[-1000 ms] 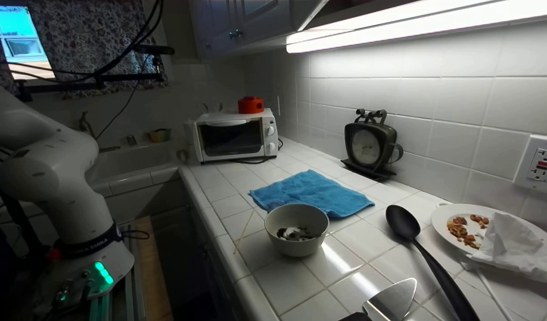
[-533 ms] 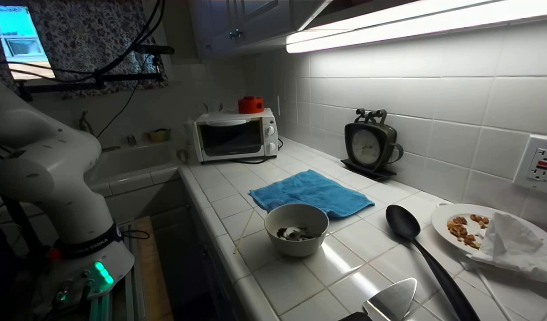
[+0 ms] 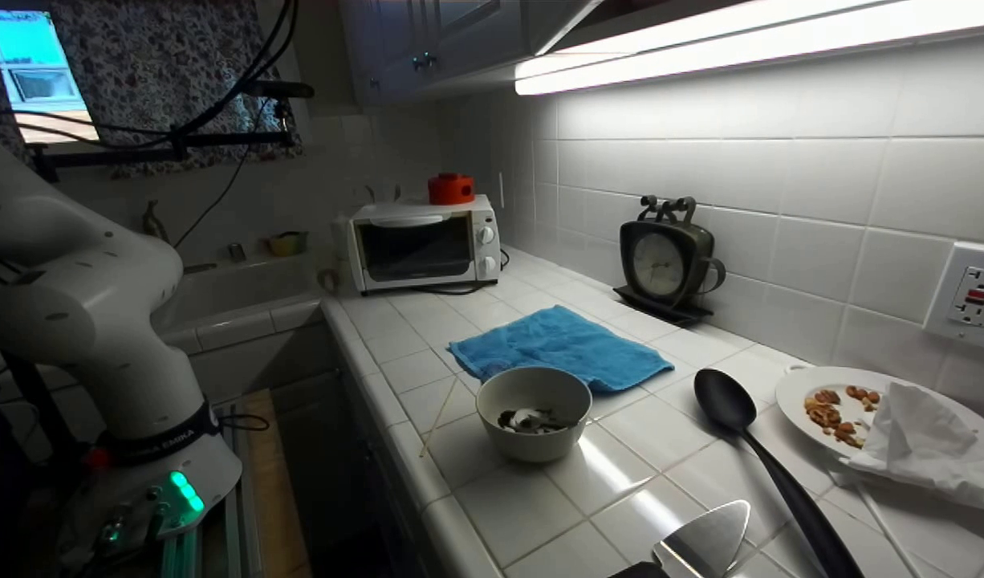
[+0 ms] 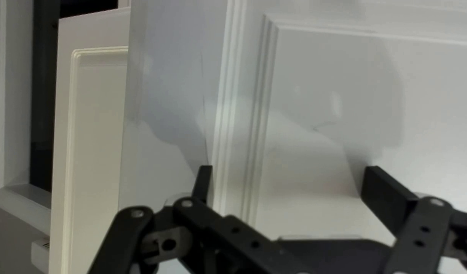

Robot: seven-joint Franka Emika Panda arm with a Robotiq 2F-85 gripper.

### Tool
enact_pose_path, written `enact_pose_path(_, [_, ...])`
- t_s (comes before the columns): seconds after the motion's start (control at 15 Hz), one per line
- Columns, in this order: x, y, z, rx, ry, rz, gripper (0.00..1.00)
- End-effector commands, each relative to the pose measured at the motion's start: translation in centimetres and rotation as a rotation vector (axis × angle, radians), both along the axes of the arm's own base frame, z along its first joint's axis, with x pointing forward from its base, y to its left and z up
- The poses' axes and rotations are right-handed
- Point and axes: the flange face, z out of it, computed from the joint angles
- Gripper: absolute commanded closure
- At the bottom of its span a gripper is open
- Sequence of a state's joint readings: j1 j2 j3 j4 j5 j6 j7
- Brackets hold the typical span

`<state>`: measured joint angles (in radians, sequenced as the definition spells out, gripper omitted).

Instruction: Close the open upper cabinet door.

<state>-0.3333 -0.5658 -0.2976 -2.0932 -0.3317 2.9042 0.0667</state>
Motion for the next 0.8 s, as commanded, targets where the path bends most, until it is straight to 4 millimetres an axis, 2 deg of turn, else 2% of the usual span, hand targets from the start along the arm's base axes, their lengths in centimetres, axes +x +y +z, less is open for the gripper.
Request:
enact_pose_path(0.0, [0.5,-0.7,-0.3,-0.021,0.003,0.021,0.0])
enact_pose_path(0.4, [0.5,-2.1,-0.3,-0.02,-0.017,0.059,0.0])
enact_pose_path(0.73, [0.9,-3.2,-1.1,-0.03,-0.032,0.128,0.0])
